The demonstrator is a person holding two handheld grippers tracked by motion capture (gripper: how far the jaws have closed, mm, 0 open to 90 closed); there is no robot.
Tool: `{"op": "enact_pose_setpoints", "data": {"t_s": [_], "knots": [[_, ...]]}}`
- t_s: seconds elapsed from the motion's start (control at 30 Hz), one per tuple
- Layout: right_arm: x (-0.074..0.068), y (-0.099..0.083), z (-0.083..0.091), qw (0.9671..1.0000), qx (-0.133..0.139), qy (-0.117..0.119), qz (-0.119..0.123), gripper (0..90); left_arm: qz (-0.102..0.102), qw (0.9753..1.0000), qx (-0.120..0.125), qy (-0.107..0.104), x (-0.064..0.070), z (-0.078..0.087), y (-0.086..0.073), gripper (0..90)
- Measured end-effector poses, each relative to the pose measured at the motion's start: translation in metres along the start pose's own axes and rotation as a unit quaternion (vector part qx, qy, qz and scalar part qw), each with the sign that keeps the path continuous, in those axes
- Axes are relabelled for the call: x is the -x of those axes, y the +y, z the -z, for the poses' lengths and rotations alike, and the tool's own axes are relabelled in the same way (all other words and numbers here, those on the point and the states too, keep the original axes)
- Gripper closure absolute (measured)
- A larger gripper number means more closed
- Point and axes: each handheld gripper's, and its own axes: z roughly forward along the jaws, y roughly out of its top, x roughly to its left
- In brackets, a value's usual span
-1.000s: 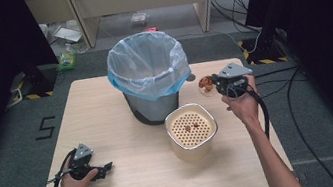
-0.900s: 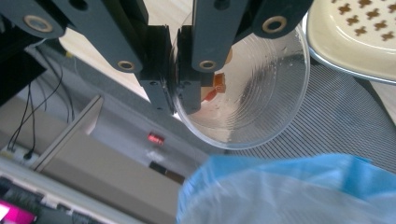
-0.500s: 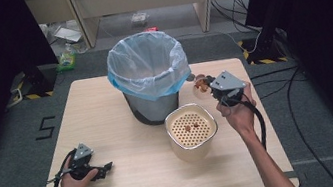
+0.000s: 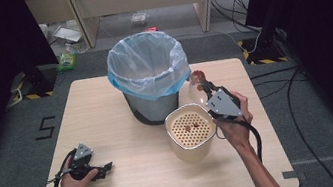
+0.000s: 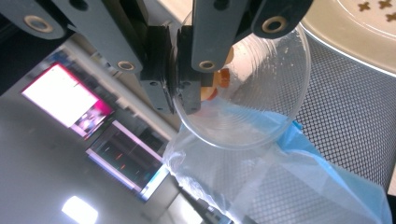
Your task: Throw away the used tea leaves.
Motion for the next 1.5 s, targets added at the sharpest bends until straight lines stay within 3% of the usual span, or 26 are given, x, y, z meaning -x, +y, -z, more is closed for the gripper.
{"op": "enact_pose_setpoints", "data": {"t_s": [0.07, 0.1, 0.17, 0.23, 0.27, 0.33, 0.4, 0.47, 0.53, 0.63, 0.7, 0.73, 0.8, 0.83, 0.87, 0.93, 1.03, 1.1, 1.17, 1.2, 1.27, 1.33, 1.37, 1.4, 1.43, 1.5], "knots": [[-0.002, 0.000, 0.001, 0.9999, 0.003, -0.005, 0.010, 86.6, 0.000, 1.0000, 0.000, 0.000, 0.000, 0.000, 0.000, 0.0], [-0.008, 0.000, 0.005, 0.9987, 0.011, -0.021, 0.046, 86.7, 0.000, 1.0000, 0.000, 0.000, 0.000, 0.000, 0.000, 0.0], [-0.010, 0.000, 0.007, 0.9981, 0.014, -0.025, 0.054, 86.7, 0.000, 1.0000, 0.000, 0.000, 0.000, 0.000, 0.000, 0.0], [-0.018, 0.001, 0.011, 0.9930, 0.022, -0.043, 0.107, 86.6, 0.000, 1.0000, 0.000, 0.000, 0.000, 0.000, 0.000, 0.0], [-0.018, 0.001, 0.011, 0.9930, 0.022, -0.043, 0.107, 86.6, 0.000, 1.0000, 0.000, 0.000, 0.000, 0.000, 0.000, 0.0], [-0.023, 0.002, 0.013, 0.9878, 0.035, -0.056, 0.141, 86.9, 0.000, 1.0000, 0.000, 0.000, 0.000, 0.000, 0.000, 0.0], [-0.025, 0.001, 0.015, 0.9862, 0.045, -0.067, 0.144, 87.0, 0.001, 1.0000, 0.000, 0.001, 0.000, 0.000, 0.000, 0.0], [-0.030, 0.004, 0.018, 0.9811, 0.055, -0.075, 0.170, 87.0, 0.001, 1.0000, 0.000, 0.001, 0.000, 0.000, 0.000, 0.0], [-0.032, 0.005, 0.019, 0.9793, 0.060, -0.077, 0.177, 87.1, 0.001, 1.0000, 0.000, 0.001, 0.000, 0.000, 0.000, 0.0], [-0.035, 0.004, 0.016, 0.9805, 0.055, -0.079, 0.171, 87.1, 0.001, 1.0000, 0.000, 0.001, 0.000, 0.000, 0.000, 0.0], [-0.039, 0.005, 0.017, 0.9760, 0.066, -0.086, 0.189, 87.3, 0.001, 1.0000, 0.000, 0.001, 0.000, 0.000, 0.000, 0.0], [-0.040, 0.004, 0.015, 0.9772, 0.061, -0.086, 0.185, 87.2, 0.001, 1.0000, 0.000, 0.001, 0.000, 0.000, 0.000, 0.0], [-0.043, 0.004, 0.015, 0.9728, 0.067, -0.096, 0.200, 87.3, 0.000, 1.0000, 0.000, 0.001, 0.000, 0.000, 0.000, 0.0], [-0.043, 0.004, 0.015, 0.9728, 0.067, -0.096, 0.200, 87.3, 0.001, 1.0000, 0.000, 0.001, 0.000, 0.000, 0.000, 0.0], [-0.044, 0.003, 0.012, 0.9751, 0.057, -0.095, 0.192, 87.3, 0.001, 1.0000, 0.000, 0.001, 0.000, 0.000, 0.000, 0.0], [-0.044, 0.004, 0.012, 0.9745, 0.059, -0.095, 0.195, 87.3, 0.001, 1.0000, 0.000, 0.001, 0.000, 0.000, 0.000, 0.0], [-0.049, 0.004, 0.012, 0.9720, 0.062, -0.096, 0.205, 87.3, 0.001, 1.0000, 0.000, 0.001, 0.000, 0.000, 0.000, 0.0], [-0.053, 0.004, 0.012, 0.9677, 0.066, -0.100, 0.222, 87.3, 0.001, 1.0000, 0.000, 0.001, 0.000, 0.000, 0.000, 0.0], [-0.053, 0.004, 0.013, 0.9669, 0.070, -0.102, 0.223, 87.3, 0.001, 1.0000, 0.000, 0.001, 0.000, 0.000, 0.000, 0.0], [-0.054, 0.005, 0.014, 0.9642, 0.071, -0.106, 0.233, 87.3, 0.001, 1.0000, 0.000, 0.001, 0.000, 0.000, 0.000, 0.0], [-0.055, 0.002, 0.014, 0.9664, 0.068, -0.105, 0.225, 87.3, 0.001, 1.0000, 0.000, 0.001, 0.000, 0.000, 0.000, 0.0], [-0.057, 0.002, 0.017, 0.9611, 0.076, -0.106, 0.244, 87.3, 0.001, 1.0000, 0.000, 0.001, 0.000, 0.000, 0.000, 0.0], [-0.057, 0.001, 0.016, 0.9635, 0.069, -0.104, 0.237, 87.3, 0.001, 1.0000, 0.000, 0.001, 0.000, 0.000, 0.000, 0.0], [-0.057, 0.001, 0.016, 0.9635, 0.069, -0.104, 0.237, 87.3, 0.001, 1.0000, 0.000, 0.001, 0.000, 0.000, 0.000, 0.0], [-0.057, 0.001, 0.018, 0.9611, 0.075, -0.111, 0.241, 87.4, 0.001, 1.0000, 0.000, 0.001, 0.000, 0.000, 0.000, 0.0], [-0.056, 0.001, 0.018, 0.9622, 0.073, -0.111, 0.238, 87.3, 0.001, 1.0000, 0.000, 0.001, 0.000, 0.000, 0.000, 0.0]]}}
